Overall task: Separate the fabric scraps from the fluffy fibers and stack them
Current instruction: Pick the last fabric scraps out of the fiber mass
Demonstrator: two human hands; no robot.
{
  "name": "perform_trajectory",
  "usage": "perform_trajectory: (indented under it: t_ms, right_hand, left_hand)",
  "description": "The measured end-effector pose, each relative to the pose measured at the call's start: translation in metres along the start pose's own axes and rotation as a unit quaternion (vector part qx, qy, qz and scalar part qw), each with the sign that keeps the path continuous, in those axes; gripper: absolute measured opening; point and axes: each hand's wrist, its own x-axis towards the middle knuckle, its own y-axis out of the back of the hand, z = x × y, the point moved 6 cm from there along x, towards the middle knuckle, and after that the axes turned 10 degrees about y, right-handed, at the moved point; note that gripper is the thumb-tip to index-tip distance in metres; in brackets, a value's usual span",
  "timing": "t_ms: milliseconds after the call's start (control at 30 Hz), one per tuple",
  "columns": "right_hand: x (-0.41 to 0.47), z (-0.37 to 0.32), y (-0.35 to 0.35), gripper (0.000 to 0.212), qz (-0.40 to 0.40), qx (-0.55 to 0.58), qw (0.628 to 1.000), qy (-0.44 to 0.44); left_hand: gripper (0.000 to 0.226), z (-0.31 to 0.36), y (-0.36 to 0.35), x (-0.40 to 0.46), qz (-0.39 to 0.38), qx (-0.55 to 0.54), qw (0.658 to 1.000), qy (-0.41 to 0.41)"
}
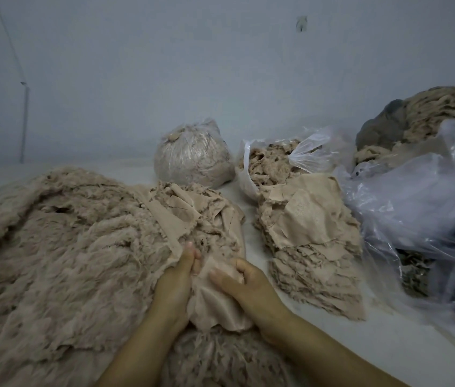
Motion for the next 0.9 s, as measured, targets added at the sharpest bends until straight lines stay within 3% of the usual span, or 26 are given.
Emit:
perform_trajectory:
  t_ms: [200, 367, 433, 600, 733, 900]
  right_hand:
    - [0.009, -0.018, 0.043, 0.018, 0.187, 0.047, 0.98, 0.053]
    - [0.006, -0.018, 0.025, 0.018, 0.128, 0.087, 0.986, 0.055]
    - [0.008, -0.02, 0.022, 0.017, 0.124, 0.104, 0.985, 0.067]
    - [0.009, -0.02, 0.037, 0.019, 0.17, 0.099, 0.977, 0.08]
    - [0.009, -0.016, 0.049, 0.027, 0.207, 0.078, 0.973, 0.073]
    - [0.032, -0.035, 0.075, 0.029, 0.234, 0.002, 0.969, 0.077]
  left_hand:
    - [0.029, 0.021, 0.01, 0.004, -0.038, -0.116, 0.992, -0.025]
    - [0.043, -0.008, -0.027, -0.013, -0.185, 0.057, 0.981, 0.013]
    - [0.054, -0.017, -0.035, -0.02, -0.216, 0.075, 0.973, 0.021]
    - [0.03, -0.01, -0.025, -0.017, -0.14, 0.07, 0.988, -0.016]
    - [0.032, -0.002, -0.02, -0.015, -0.089, 0.101, 0.989, -0.057]
    - [0.027, 0.002, -0.014, -0.007, -0.075, 0.034, 0.995, -0.048]
